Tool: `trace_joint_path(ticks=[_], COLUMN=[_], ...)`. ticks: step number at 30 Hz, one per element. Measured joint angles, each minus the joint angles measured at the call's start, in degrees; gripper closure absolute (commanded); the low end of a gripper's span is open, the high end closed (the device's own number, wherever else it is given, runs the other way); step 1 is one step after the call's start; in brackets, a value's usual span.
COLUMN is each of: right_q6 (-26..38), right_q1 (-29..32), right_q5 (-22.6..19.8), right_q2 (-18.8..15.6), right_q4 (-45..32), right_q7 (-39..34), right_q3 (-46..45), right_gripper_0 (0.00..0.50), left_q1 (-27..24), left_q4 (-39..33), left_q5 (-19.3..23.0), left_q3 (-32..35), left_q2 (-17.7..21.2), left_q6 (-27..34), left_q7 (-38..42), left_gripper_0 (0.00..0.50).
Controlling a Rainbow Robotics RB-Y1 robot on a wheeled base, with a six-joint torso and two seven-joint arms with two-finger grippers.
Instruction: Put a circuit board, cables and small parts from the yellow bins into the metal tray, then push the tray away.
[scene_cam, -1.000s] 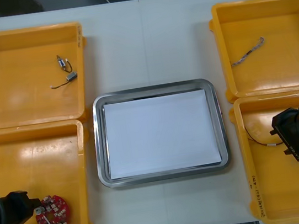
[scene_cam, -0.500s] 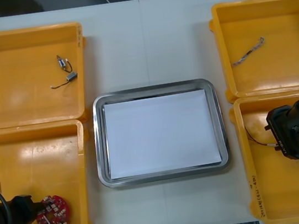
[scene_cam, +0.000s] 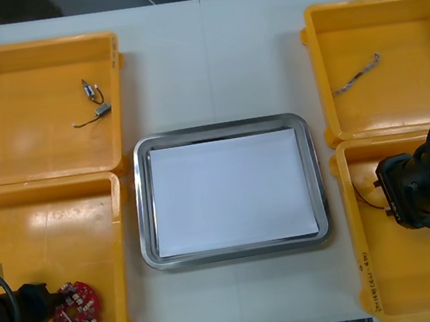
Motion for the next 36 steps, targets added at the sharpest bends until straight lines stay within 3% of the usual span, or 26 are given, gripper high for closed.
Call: trace_joint_path(ticks=[14, 16, 17, 18, 36], right_q6=[-2.3, -2.3, -2.4, -2.6, -4.4], right_q1=[1.9, 2.3, 2.5, 2.7, 3.4], right_q5=[1.2, 1.2, 1.2, 1.2, 1.9], right_q2=[0.0, 0.0, 0.0, 0.0, 0.0], right_q4=[1.5, 1.5, 1.5, 1.5, 1.5], right_q7=[0.0, 0.0, 0.0, 0.0, 0.0], right_q3=[2.0, 2.0, 2.0, 2.1, 3.3], right_gripper_0=[0.000, 0.000, 0.000, 0.000, 0.000], left_q1=[-0.6, -0.9, -1.0, -1.2, -1.9], left_q4=[0.3, 0.3, 0.3, 0.3, 0.2], left_q5=[-0.5, -0.6, -0.7, -0.7, -1.1], left_q3=[-0.6, -0.8, -0.9, -0.9, -1.2], left_q2=[0.0, 0.0, -0.1, -0.1, -0.5], left_q6=[0.0, 0.0, 0.0, 0.0, -0.1], left_q7=[0.0, 0.0, 0.0, 0.0, 1.0], left_gripper_0=[0.000, 0.217, 0.451, 0.498, 0.500])
